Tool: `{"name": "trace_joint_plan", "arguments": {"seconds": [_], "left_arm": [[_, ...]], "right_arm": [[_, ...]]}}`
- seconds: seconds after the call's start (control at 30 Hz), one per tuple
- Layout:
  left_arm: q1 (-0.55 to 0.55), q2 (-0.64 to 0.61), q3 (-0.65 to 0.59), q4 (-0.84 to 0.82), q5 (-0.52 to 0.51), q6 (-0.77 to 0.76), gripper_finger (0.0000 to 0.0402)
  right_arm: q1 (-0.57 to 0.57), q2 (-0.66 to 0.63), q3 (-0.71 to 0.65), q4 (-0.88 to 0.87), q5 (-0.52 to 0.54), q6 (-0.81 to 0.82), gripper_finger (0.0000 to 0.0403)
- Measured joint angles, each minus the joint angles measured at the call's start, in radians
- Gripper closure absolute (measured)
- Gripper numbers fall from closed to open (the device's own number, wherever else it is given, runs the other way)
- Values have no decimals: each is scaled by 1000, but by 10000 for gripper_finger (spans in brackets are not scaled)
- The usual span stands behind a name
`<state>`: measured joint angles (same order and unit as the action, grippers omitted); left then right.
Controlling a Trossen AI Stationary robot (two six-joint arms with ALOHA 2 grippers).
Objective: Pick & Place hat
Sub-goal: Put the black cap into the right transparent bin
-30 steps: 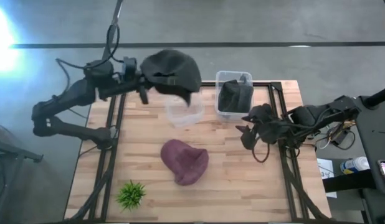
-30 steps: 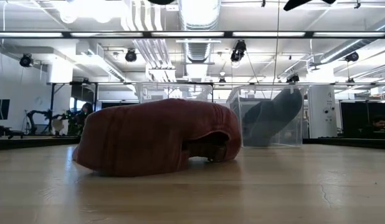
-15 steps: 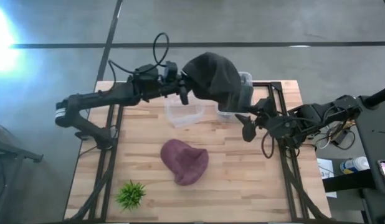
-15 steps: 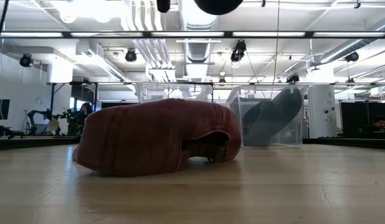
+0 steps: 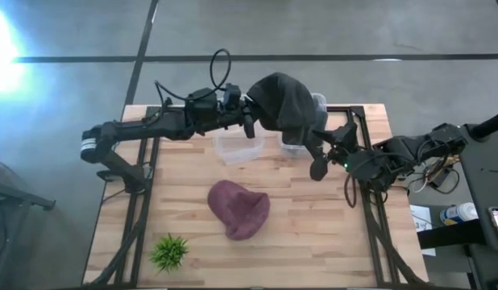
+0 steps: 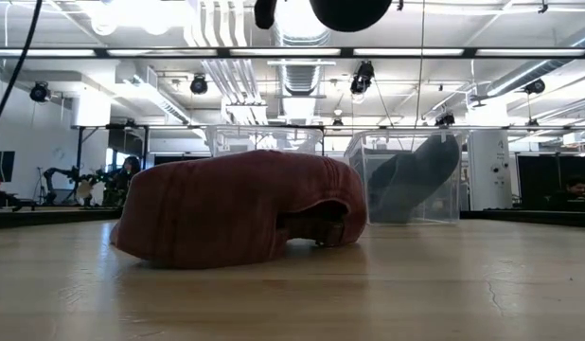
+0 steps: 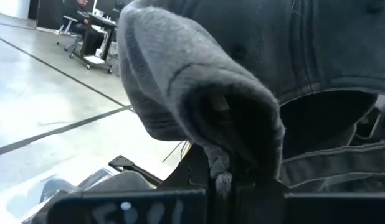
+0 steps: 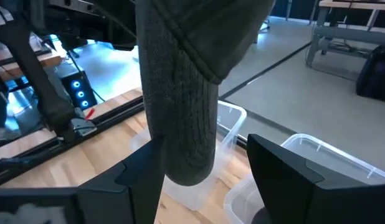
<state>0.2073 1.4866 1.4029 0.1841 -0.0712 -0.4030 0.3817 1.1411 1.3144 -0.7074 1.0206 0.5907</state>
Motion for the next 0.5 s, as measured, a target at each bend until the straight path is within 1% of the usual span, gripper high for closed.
{"name": "trace_joint_plan", "arguments": {"seconds": [0.17, 0.3, 0.5], "left_arm": [[-1, 9, 0, -1, 1, 11, 393], [-1, 2, 0, -1, 4, 39, 394], [0, 2, 0, -9, 4, 70, 394]], "right_arm": [[3, 2, 0, 2, -3, -9, 183], [36, -7, 1, 2, -3, -16, 183], [55, -14, 2, -16, -7, -66, 183]]}}
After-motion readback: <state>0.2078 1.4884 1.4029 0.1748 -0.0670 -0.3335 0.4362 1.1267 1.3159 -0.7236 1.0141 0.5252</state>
